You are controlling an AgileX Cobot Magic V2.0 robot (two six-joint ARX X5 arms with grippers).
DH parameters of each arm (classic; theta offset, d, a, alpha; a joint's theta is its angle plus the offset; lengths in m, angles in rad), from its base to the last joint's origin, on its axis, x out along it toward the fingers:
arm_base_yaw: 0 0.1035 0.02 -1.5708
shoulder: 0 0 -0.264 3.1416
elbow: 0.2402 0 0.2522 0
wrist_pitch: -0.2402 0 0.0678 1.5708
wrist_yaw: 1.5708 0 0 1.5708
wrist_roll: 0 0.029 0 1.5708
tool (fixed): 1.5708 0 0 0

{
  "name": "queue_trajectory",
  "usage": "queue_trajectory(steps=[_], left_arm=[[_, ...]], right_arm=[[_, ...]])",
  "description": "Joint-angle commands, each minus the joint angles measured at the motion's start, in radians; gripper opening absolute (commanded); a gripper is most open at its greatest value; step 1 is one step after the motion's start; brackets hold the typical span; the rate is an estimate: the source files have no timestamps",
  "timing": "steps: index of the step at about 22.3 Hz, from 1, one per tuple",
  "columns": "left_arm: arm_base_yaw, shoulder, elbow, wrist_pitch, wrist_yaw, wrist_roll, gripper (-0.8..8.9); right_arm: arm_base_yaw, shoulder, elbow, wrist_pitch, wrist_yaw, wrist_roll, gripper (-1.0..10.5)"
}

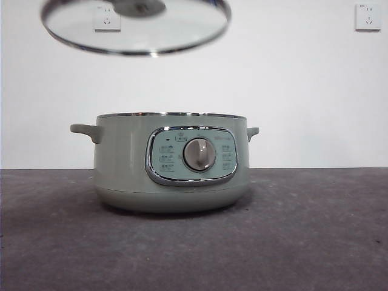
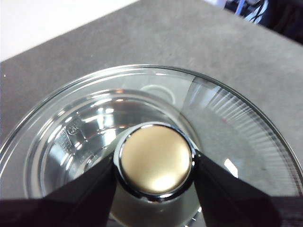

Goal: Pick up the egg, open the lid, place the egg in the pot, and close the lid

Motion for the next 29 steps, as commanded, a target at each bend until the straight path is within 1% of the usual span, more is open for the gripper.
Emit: queue_trajectory(steps=[1, 3, 6, 11, 16, 29], left_arm=[[-0.011, 0.04, 0.006, 0.093, 0.001, 0.023, -0.07], [-0.013, 0.08, 0.006, 0.153, 0.0, 0.027, -0.07], [-0.013, 0.126, 0.006, 0.213, -0.031, 0.031, -0.07], [-0.013, 0.201, 0.007, 0.249, -0.049, 0.056, -0.07], [-0.013, 0.275, 0.007, 0.284, -0.077, 0.056, -0.07], [-0.016, 0.353, 0.007, 0.301, -0.073, 0.054, -0.07]], right_arm=[[0.003, -0.097, -0.132, 0.039, 0.008, 0.054, 4.4], [0.003, -0.172, -0.233, 0.041, 0.034, 0.082, 4.4], [0.003, -0.256, -0.356, 0.044, 0.042, 0.117, 4.4], [0.003, -0.337, -0.47, 0.082, 0.042, 0.155, 4.4], [0.003, -0.342, -0.491, 0.084, 0.056, 0.158, 4.4], [0.003, -0.342, -0.491, 0.089, 0.064, 0.158, 4.4]])
